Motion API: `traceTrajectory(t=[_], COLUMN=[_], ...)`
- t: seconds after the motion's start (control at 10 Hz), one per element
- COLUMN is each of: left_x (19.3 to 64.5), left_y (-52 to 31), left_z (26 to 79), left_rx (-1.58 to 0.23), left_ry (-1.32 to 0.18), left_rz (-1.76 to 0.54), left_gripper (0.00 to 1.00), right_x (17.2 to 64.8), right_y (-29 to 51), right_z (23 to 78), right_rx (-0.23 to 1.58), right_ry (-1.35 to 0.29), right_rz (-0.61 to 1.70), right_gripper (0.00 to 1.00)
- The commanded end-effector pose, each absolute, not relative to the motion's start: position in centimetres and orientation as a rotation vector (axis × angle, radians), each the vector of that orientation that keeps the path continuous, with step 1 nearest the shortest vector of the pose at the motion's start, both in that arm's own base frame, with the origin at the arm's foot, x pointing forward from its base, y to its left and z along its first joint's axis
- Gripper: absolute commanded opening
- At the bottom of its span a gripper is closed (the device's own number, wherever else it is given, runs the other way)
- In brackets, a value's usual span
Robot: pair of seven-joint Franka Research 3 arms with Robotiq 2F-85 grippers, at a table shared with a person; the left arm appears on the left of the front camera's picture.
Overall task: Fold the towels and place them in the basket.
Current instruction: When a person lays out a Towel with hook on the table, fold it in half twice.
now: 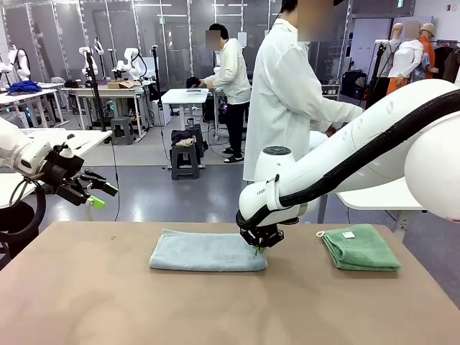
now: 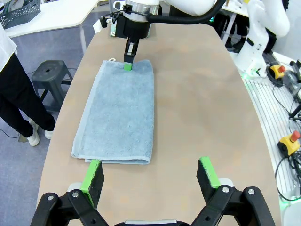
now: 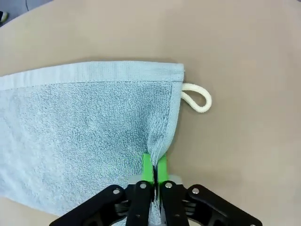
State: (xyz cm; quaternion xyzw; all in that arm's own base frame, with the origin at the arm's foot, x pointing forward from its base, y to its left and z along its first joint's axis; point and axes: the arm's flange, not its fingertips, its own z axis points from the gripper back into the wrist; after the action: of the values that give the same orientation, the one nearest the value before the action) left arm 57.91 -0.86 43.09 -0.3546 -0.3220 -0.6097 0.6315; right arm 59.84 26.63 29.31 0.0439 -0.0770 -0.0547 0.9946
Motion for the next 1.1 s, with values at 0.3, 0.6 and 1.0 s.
traceTrajectory(t=[0.3, 0.6, 1.0], left_x=[57.6, 57.6, 57.6], left_y=[-1.0, -1.0, -1.0], left_z=[43.1, 43.1, 43.1], left_rx=[-0.814, -0.814, -0.814], left_ry=[-0.736, -0.736, -0.736], left_rz=[-1.395, -1.395, -1.395], left_gripper=[1.00, 1.00, 1.00], right_x=[59.8, 58.6, 58.1], right_y=[22.9, 18.0, 16.5], right_z=[29.3, 31.0, 34.5], right_rx=[0.085, 0.070, 0.044], right_ry=[-0.179, -0.199, -0.310], right_rz=[-0.038, -0.049, -0.018], right_gripper=[0.00, 0.00, 0.00])
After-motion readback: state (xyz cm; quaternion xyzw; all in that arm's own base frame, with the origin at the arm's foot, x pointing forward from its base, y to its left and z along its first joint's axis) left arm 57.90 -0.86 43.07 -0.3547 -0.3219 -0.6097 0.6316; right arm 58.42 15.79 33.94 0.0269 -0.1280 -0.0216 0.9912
